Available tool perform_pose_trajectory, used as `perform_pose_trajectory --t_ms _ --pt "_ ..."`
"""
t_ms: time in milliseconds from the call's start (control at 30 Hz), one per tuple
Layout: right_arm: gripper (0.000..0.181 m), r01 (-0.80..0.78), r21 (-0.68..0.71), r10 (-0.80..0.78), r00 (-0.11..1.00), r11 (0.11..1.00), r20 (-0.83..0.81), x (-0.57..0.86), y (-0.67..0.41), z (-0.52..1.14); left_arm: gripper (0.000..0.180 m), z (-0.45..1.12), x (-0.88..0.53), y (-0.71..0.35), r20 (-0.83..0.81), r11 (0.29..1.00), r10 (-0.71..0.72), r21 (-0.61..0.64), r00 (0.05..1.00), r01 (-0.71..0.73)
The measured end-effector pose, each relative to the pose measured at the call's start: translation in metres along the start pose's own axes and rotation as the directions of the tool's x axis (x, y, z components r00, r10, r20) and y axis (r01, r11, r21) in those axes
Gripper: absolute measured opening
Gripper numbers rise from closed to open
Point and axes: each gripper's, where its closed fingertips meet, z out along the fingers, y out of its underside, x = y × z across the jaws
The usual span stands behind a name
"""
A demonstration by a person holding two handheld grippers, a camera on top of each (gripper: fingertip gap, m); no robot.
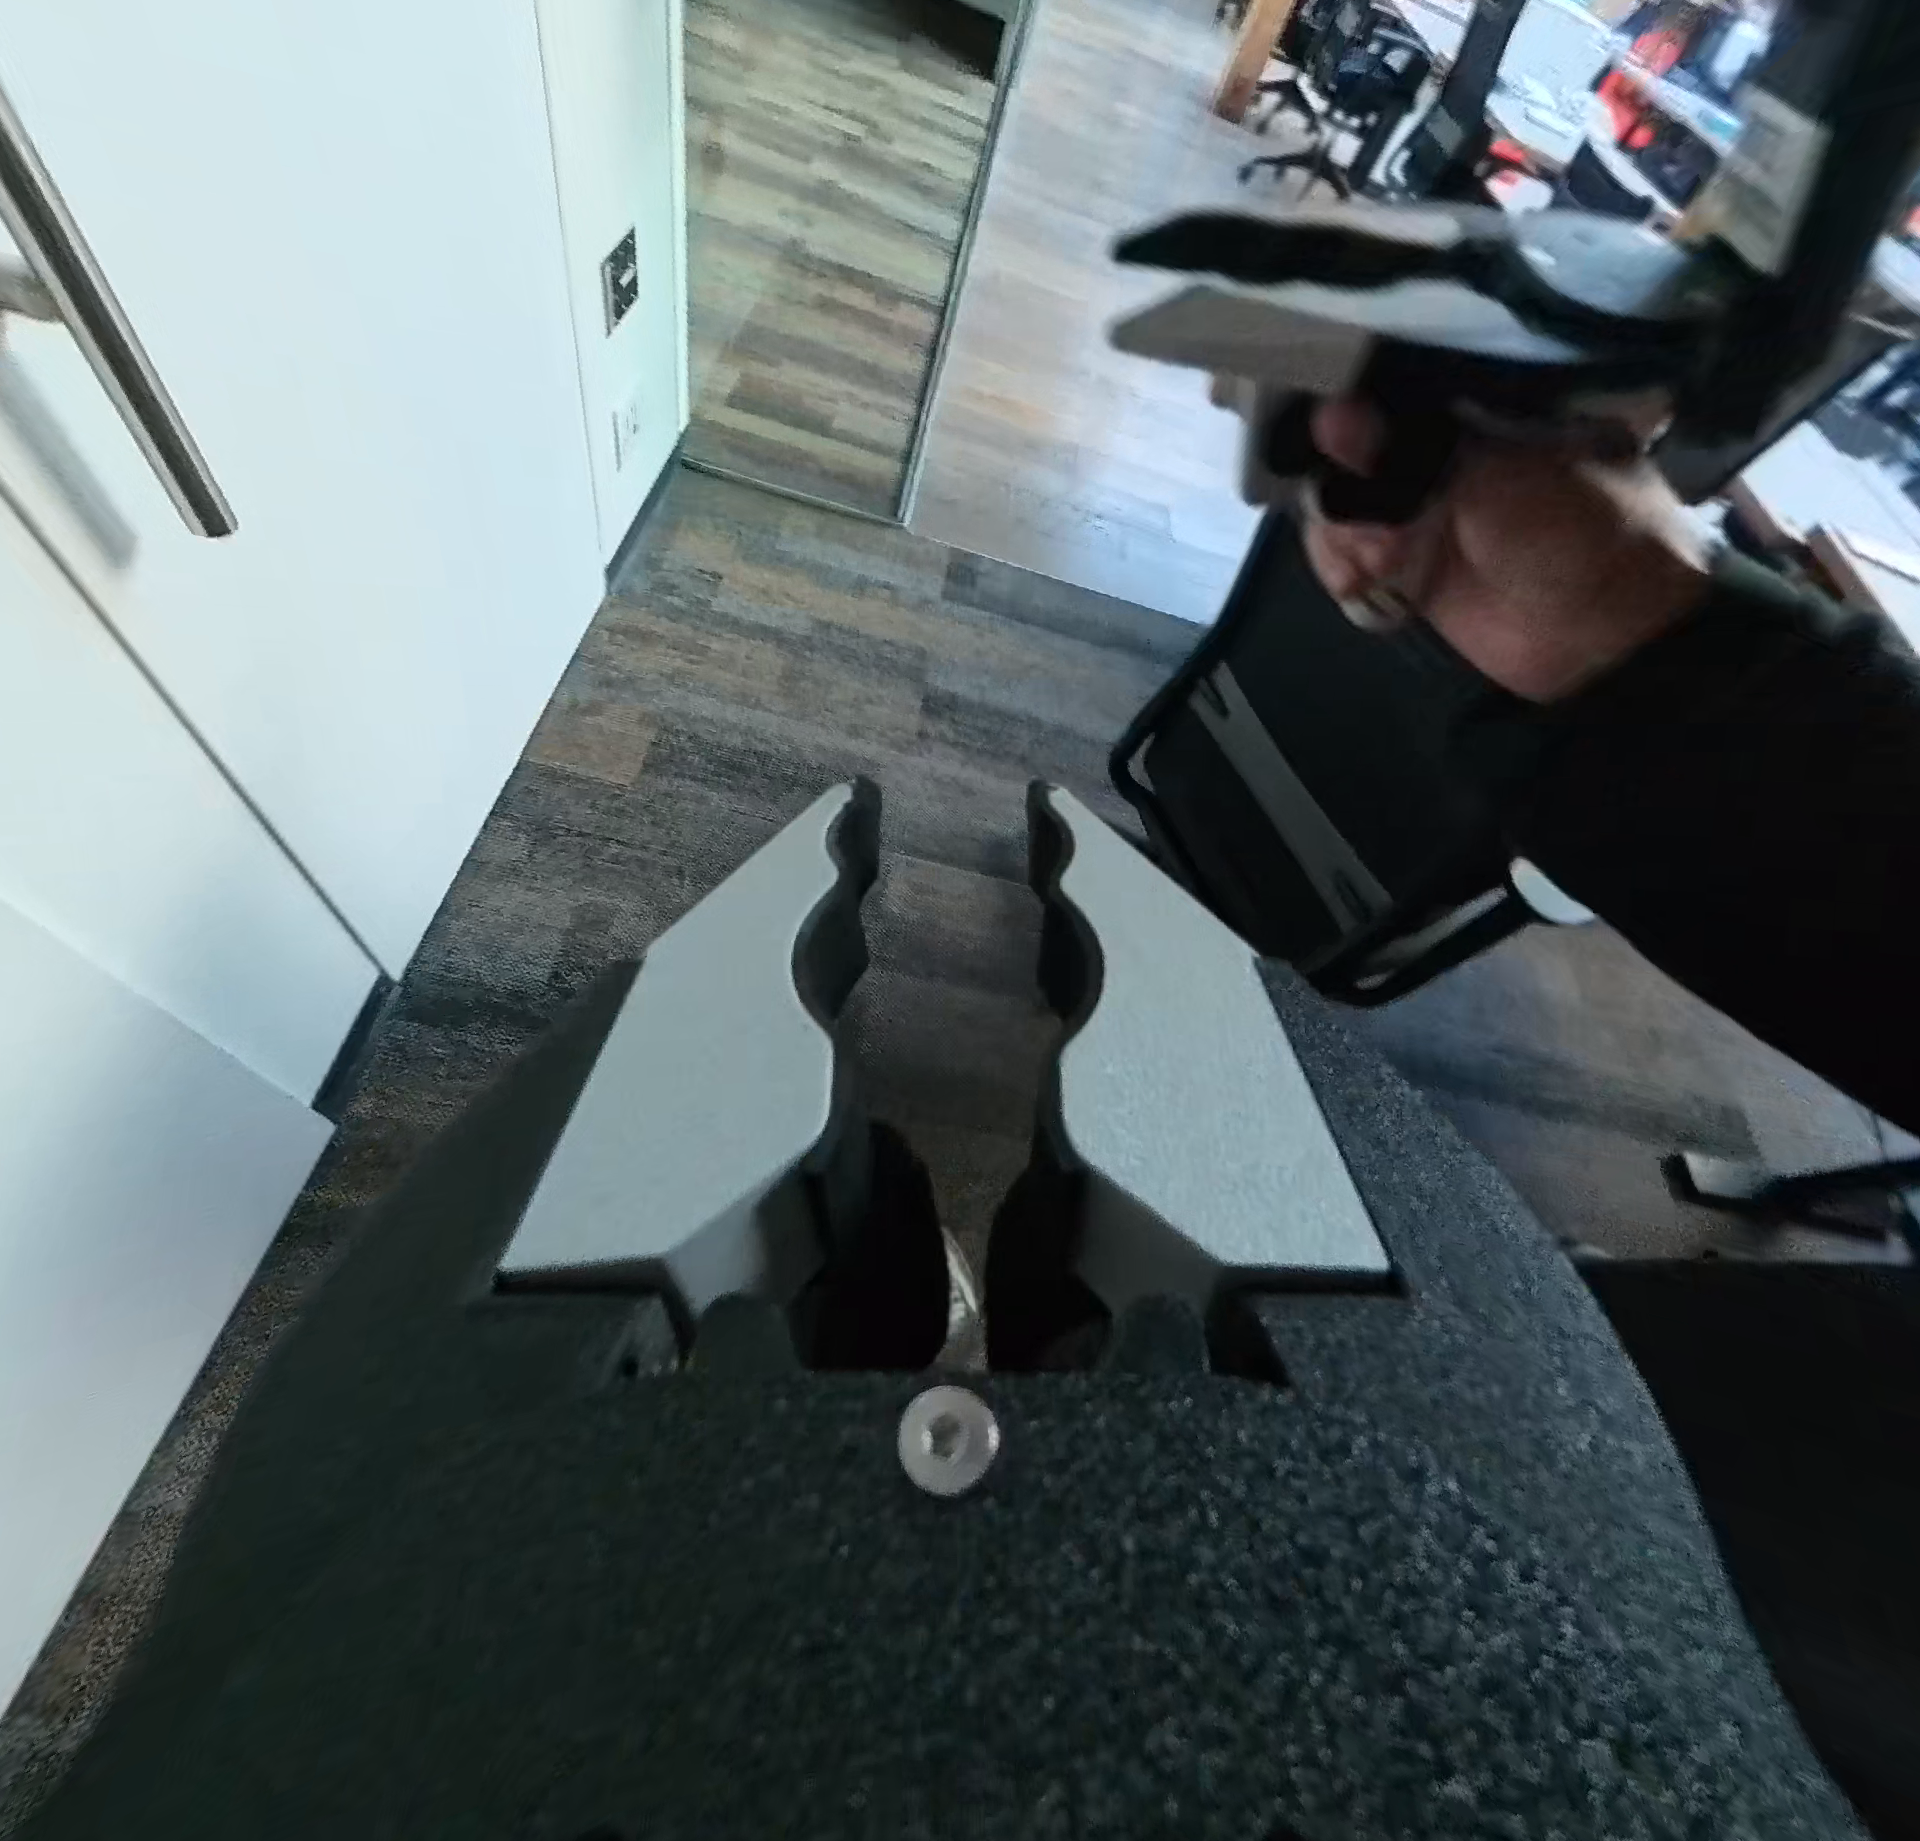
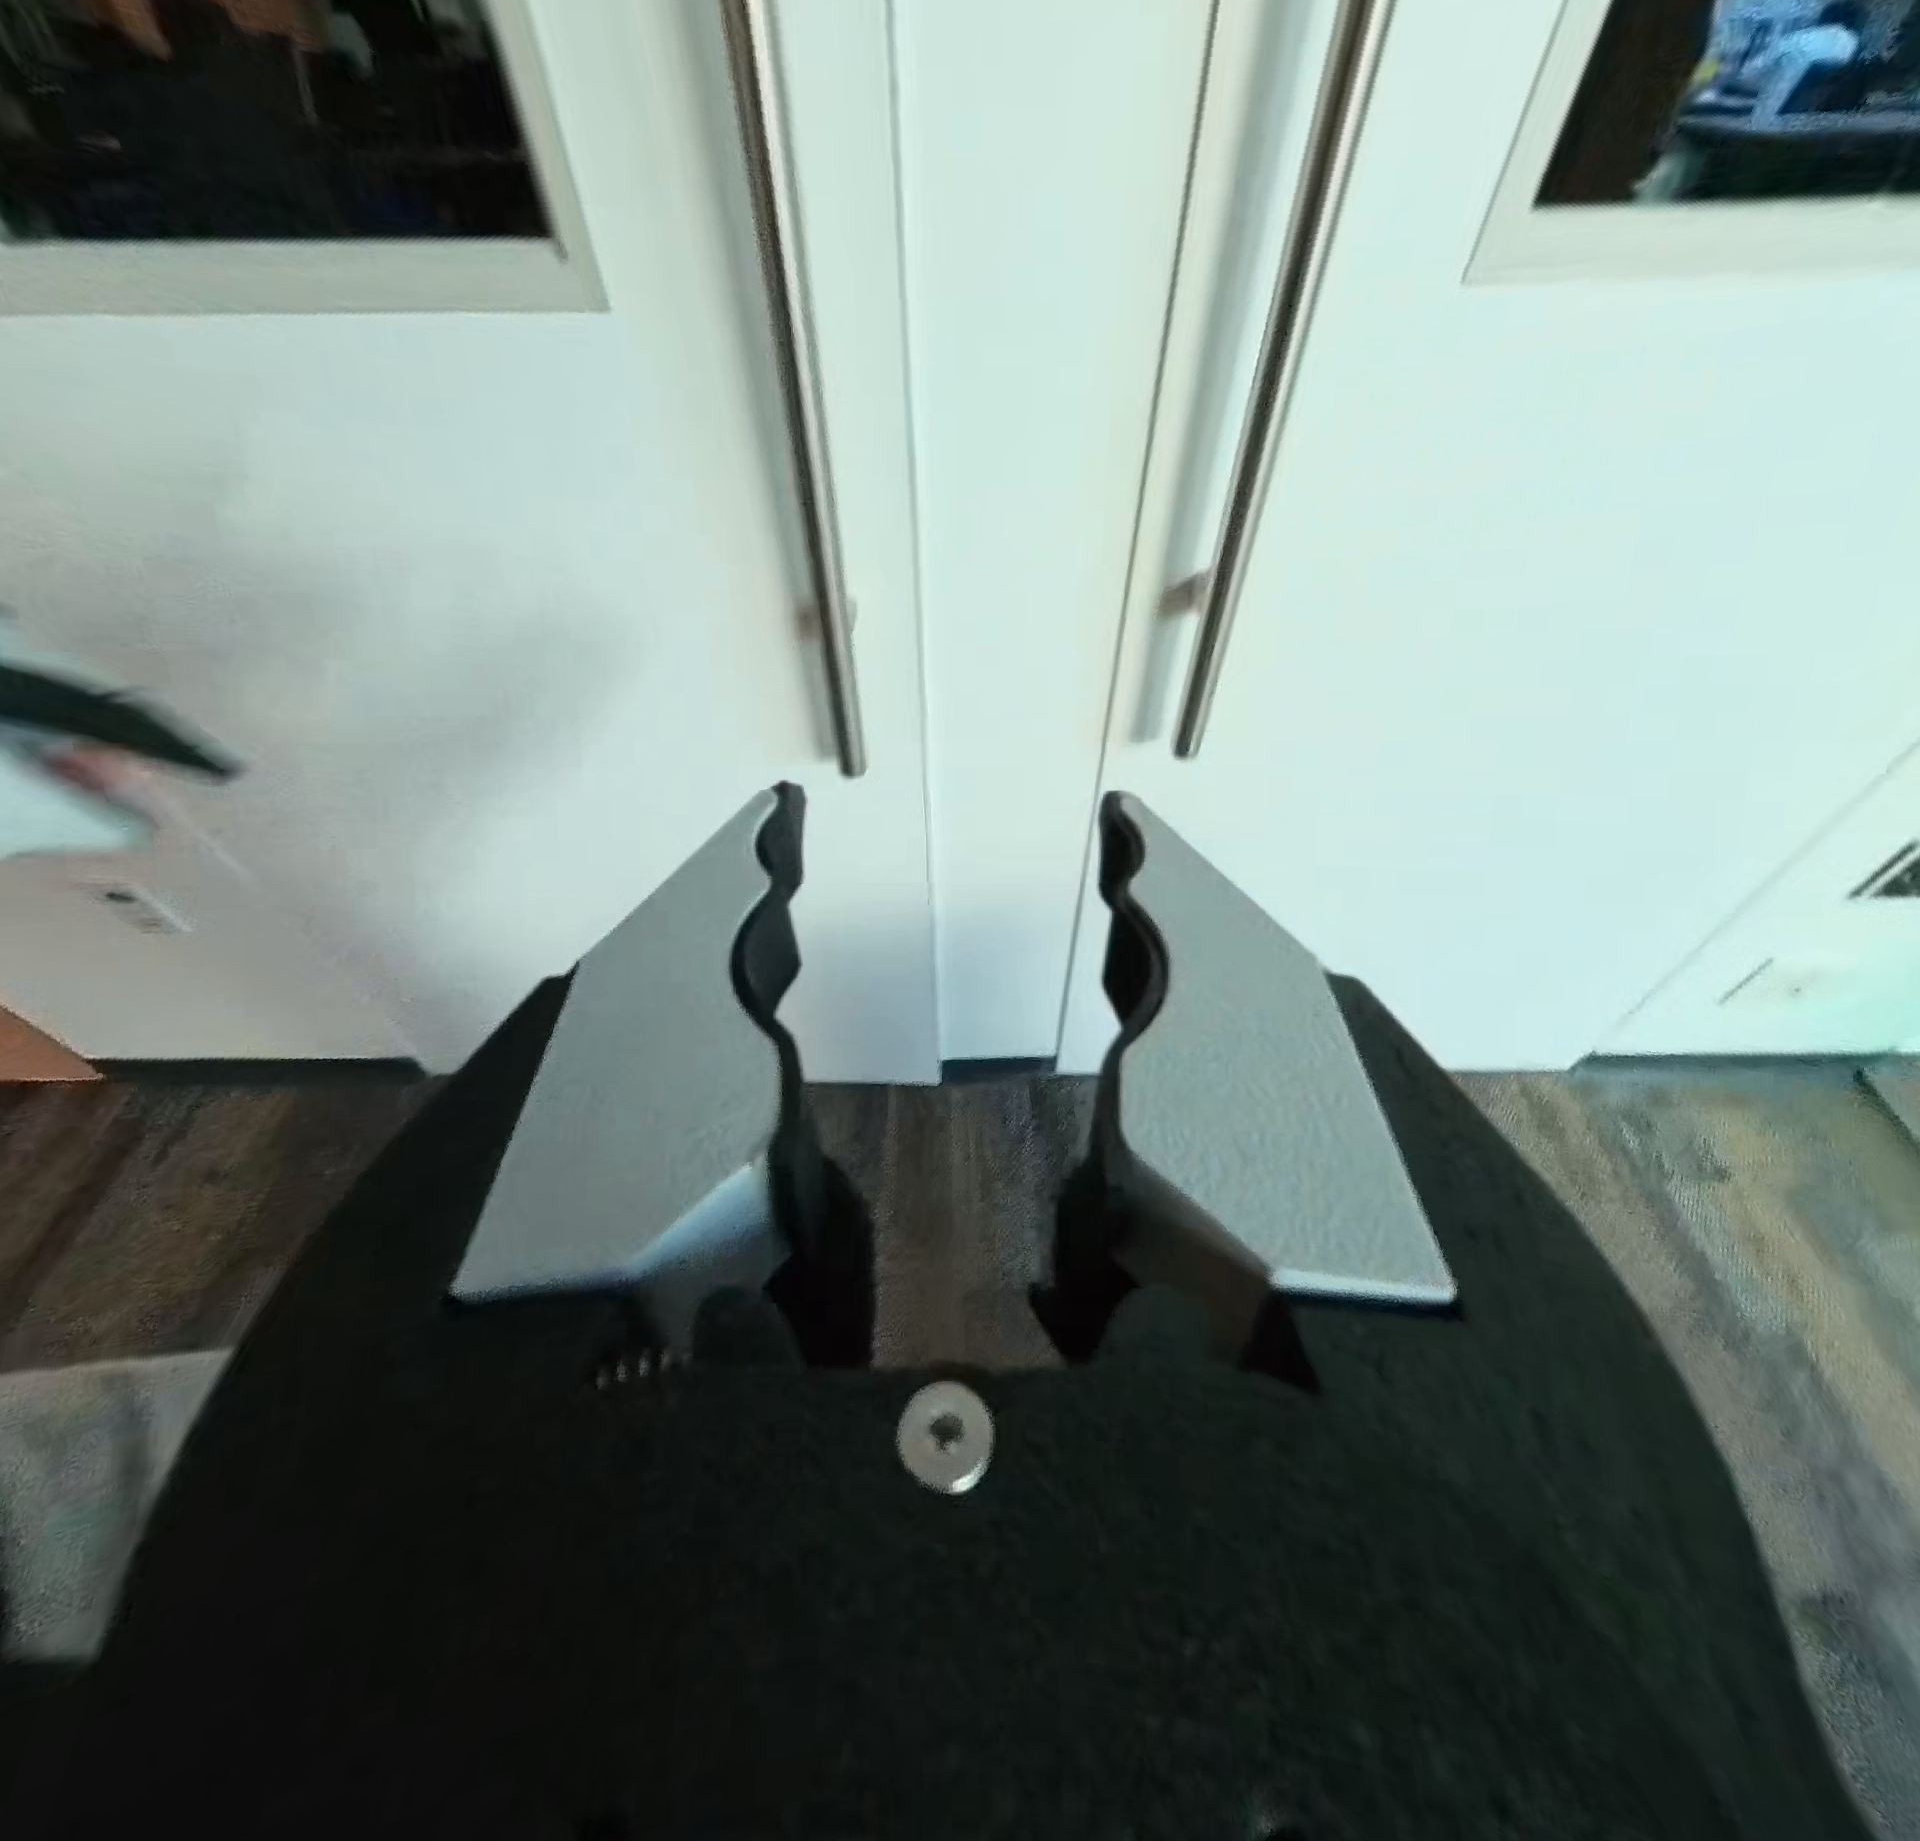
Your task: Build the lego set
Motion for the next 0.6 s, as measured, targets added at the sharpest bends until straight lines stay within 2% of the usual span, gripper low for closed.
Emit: perform_pose_trajectory --t_ms 100,200,267,500,600 --pt "0.067 0.034 -0.022 -0.032 0.995 0.999 0.095 0.058 -0.029 0.075 0.026 0.031 -0.01 -0.027 0.065 1.0 -0.029 0.013 0.997 0.028" --pt "0.058 0.027 -0.045 -0.02 0.989 0.999 0.148 0.102 -0.052 0.144 0.026 0.056 -0.028 -0.048 0.125 0.999 -0.039 0.032 0.991 0.035" --pt "0.054 0.006 -0.01 -0.004 0.988 1.0 0.156 0.126 -0.071 0.185 0.026 0.071 -0.045 -0.06 0.161 0.999 -0.037 0.046 0.986 0.03" --pt "0.051 0.04 0.015 -0.042 0.984 0.999 0.173 0.187 -0.122 0.332 0.026 0.116 -0.12 -0.098 0.24 0.995 -0.039 0.095 0.97 0.017" --pt "0.052 0.034 0.011 -0.035 0.987 0.999 0.154 0.21 -0.145 0.394 0.026 0.134 -0.152 -0.113 0.231 0.992 -0.092 0.107 0.969 0.069"
